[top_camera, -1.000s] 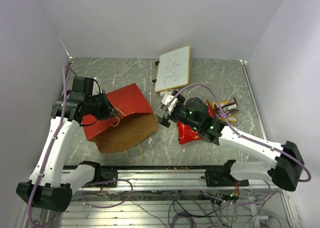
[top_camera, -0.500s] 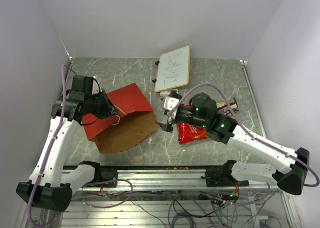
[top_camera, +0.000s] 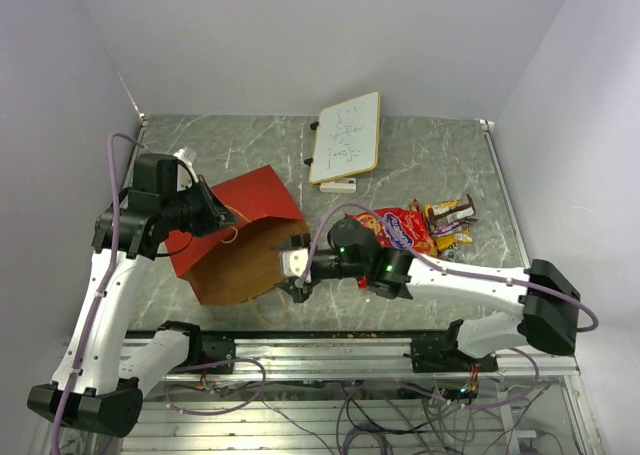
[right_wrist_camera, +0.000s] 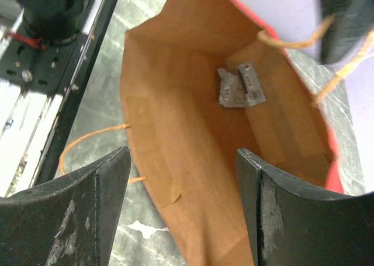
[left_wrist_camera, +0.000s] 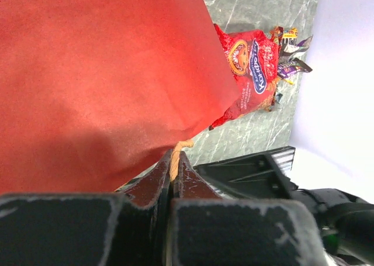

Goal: Take the snacks out of the paper bag
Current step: Take out the snack from the paper bag.

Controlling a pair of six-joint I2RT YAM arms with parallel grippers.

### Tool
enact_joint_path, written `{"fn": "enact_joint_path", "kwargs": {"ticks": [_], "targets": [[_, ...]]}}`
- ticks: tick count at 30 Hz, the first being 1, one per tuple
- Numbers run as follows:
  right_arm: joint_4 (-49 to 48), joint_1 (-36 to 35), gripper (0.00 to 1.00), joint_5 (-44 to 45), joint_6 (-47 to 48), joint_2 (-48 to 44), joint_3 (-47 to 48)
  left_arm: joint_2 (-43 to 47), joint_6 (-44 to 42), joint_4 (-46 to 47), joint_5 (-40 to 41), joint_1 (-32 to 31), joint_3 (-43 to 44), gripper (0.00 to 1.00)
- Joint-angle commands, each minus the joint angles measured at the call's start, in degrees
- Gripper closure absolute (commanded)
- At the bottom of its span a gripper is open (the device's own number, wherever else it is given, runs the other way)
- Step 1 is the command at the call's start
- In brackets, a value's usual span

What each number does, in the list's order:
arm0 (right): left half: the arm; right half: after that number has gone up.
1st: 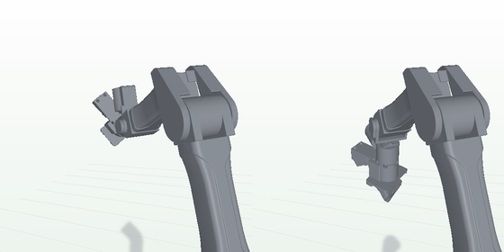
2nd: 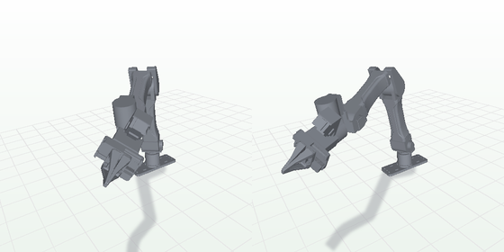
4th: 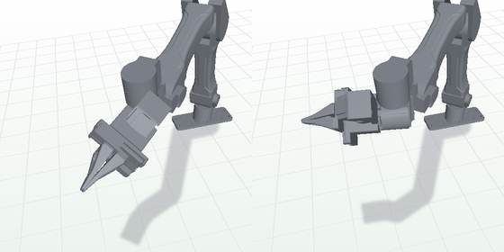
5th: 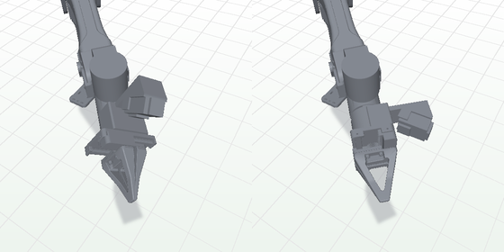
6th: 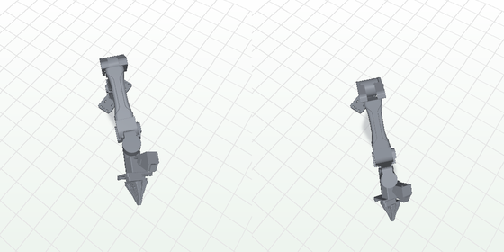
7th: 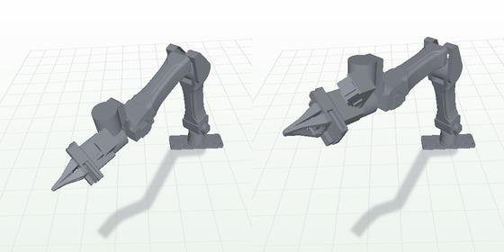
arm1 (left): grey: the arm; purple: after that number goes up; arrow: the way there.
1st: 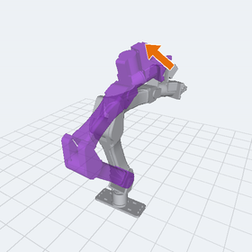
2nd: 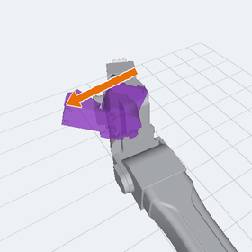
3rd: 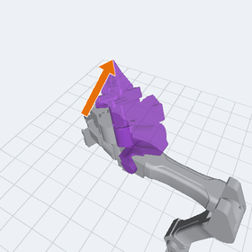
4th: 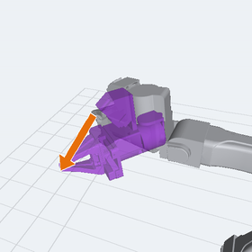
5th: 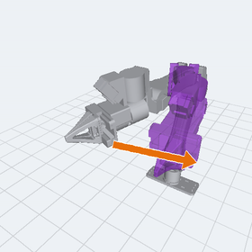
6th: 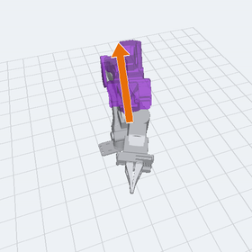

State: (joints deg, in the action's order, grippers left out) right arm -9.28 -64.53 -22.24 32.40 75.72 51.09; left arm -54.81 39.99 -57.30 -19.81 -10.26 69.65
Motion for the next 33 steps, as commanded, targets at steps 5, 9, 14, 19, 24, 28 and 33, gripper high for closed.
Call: {"fn": "enact_joint_path", "kwargs": {"ticks": [5, 9, 14, 19, 24, 28, 33], "targets": [[-16.5, -4.2, 0.3, 2.2, 11.9, 11.4, -0.8, -1.8, 0.5, 0.5, -1.1, 0.2, 4.0, 0.93], [-26.1, -4.2, 0.31, 4.8, 12.3, 19.4, 1.0, -2.1, 0.6, 0.5, -0.6, 0.2, 4.6, 0.93], [-35.0, -4.2, 0.3, 7.5, 11.1, 28.9, 4.2, -2.6, 0.8, 0.0, -1.0, 0.2, 5.9, 0.93], [-36.6, -4.3, 0.3, 9.5, 12.3, 35.9, 9.6, -3.3, 0.4, -0.7, -1.9, 0.2, 6.6, 0.93], [-36.9, -4.3, 0.31, 12.3, 14.6, 41.1, 12.6, -2.9, 1.7, 1.0, -4.3, 0.2, 5.6, 0.93], [-36.5, -4.1, 0.31, 15.4, 14.5, 44.7, 15.4, -3.1, 2.4, 0.7, -5.9, 0.2, 5.9, 0.93], [-37.3, -3.3, 0.3, 13.9, 16.5, 47.4, 16.5, -3.3, 3.1, 1.7, -7.3, 0.2, 6.1, 0.93]]}}
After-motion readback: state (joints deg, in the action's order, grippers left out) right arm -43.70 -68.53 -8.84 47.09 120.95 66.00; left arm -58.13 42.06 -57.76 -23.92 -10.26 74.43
